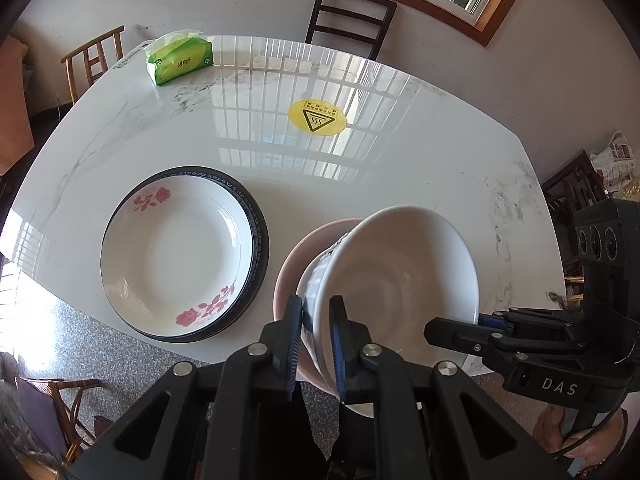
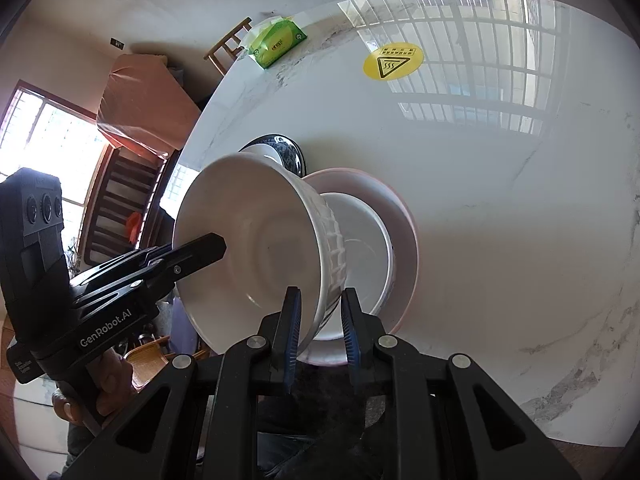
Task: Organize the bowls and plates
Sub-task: 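Carry the bunny-print bowl over the nested bowls with the left gripper, then lower the bunny-print bowl into the blue-striped bowl with the left gripper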
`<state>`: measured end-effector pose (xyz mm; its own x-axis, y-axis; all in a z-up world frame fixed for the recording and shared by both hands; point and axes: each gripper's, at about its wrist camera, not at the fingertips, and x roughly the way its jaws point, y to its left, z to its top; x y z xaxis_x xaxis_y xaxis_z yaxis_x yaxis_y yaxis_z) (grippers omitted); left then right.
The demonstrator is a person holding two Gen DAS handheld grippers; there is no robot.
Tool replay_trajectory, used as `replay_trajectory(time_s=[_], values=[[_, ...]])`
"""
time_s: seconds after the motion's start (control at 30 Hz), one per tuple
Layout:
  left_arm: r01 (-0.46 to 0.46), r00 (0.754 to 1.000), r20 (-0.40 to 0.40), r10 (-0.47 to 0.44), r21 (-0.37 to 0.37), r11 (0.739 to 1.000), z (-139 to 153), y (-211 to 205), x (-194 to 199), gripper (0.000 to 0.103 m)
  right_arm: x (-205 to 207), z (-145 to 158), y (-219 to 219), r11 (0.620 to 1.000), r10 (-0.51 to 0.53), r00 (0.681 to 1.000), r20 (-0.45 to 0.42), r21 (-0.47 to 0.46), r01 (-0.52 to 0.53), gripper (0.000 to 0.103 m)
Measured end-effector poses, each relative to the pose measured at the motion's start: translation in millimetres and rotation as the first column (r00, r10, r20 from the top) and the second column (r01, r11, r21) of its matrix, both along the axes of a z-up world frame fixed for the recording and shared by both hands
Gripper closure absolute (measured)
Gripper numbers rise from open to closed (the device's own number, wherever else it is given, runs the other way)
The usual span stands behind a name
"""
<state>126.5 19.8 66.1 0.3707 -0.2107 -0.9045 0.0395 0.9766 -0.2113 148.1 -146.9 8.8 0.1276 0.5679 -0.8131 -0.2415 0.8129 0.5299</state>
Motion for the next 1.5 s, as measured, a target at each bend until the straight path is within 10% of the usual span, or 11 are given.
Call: replay_trajectory(time_s=[1.5], values=[[0.050,0.998,-0.032,-0.048,0.062,0.997,-34.2,-15.9,8.2,0.089,5.9,-18.3,-2.5,1.000,-0.012,0.999,-0.042,-0.026,0.011,0.081]])
